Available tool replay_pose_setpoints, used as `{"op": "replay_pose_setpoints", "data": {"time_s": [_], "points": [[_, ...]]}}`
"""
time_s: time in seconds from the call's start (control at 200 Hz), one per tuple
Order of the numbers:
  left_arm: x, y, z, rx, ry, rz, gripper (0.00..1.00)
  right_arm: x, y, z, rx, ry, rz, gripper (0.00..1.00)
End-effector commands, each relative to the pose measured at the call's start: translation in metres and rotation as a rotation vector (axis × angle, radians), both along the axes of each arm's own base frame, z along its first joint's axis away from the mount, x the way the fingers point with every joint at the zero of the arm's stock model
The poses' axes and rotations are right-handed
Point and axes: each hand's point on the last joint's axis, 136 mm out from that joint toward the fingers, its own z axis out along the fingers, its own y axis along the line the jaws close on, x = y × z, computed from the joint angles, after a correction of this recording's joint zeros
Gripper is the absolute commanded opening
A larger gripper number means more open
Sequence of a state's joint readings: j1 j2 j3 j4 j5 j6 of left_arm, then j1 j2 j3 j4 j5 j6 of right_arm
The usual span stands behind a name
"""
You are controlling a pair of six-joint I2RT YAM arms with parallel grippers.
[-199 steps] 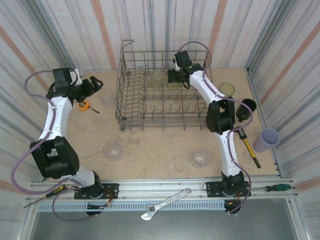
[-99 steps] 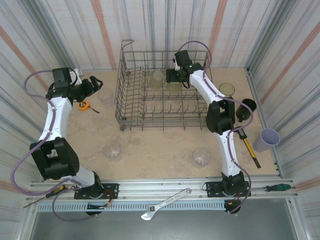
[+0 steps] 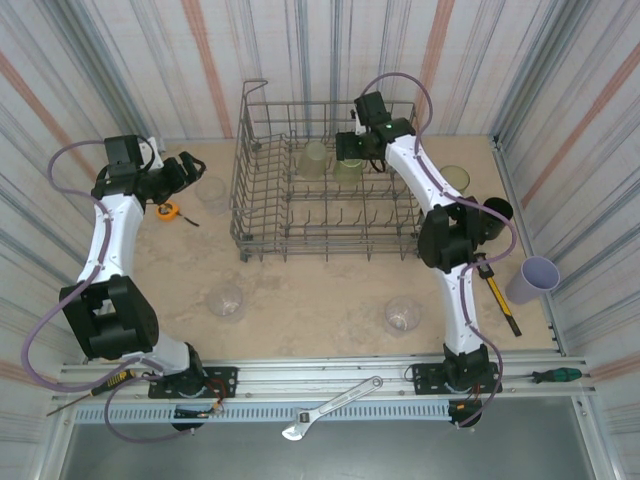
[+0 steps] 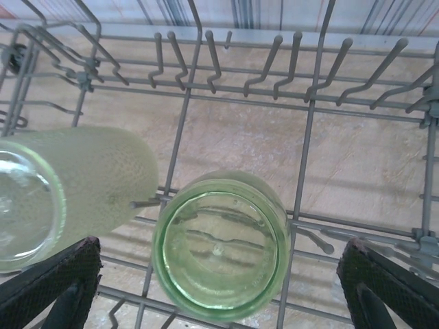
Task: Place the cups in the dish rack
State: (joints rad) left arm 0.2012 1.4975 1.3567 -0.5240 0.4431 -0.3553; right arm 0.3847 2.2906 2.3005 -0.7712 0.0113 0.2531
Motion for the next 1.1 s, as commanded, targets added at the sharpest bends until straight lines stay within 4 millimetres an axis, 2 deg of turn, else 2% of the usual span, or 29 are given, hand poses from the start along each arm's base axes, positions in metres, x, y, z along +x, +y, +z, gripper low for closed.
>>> {"op": "replay_pose_setpoints", "data": {"time_s": [0.0,0.02,0.035,0.386,0.521,0.912,1.097], "points": [[-0.004,0.001,0.018,0.019,-0.043,0.01,0.99,-0.014,-0.005,0.052,0.016,-0.064,-0.009,0.94],[-0.004,0.001,0.018,0.019,-0.043,0.01,0.99,-0.015,-0.006,0.055,0.018,-0.069,-0.009,0.94],[-0.004,0.001,0.019,0.019,-0.045,0.01,0.99,-0.016,-0.006,0.057,0.019,-0.071,-0.009,1.0],[-0.006,0.001,0.022,0.023,-0.052,0.011,0.99,-0.033,-0.02,0.09,0.009,-0.116,-0.013,0.99],[-0.006,0.001,0.022,0.024,-0.053,0.012,0.99,-0.039,-0.034,0.102,0.0,-0.135,-0.047,0.99],[-0.006,0.002,0.02,0.029,-0.05,0.018,0.99,-0.053,-0.084,0.109,-0.02,-0.104,-0.1,0.99],[-0.006,0.0,0.021,0.025,-0.05,0.014,0.99,-0.063,-0.118,0.096,-0.036,-0.062,-0.157,0.99]]}}
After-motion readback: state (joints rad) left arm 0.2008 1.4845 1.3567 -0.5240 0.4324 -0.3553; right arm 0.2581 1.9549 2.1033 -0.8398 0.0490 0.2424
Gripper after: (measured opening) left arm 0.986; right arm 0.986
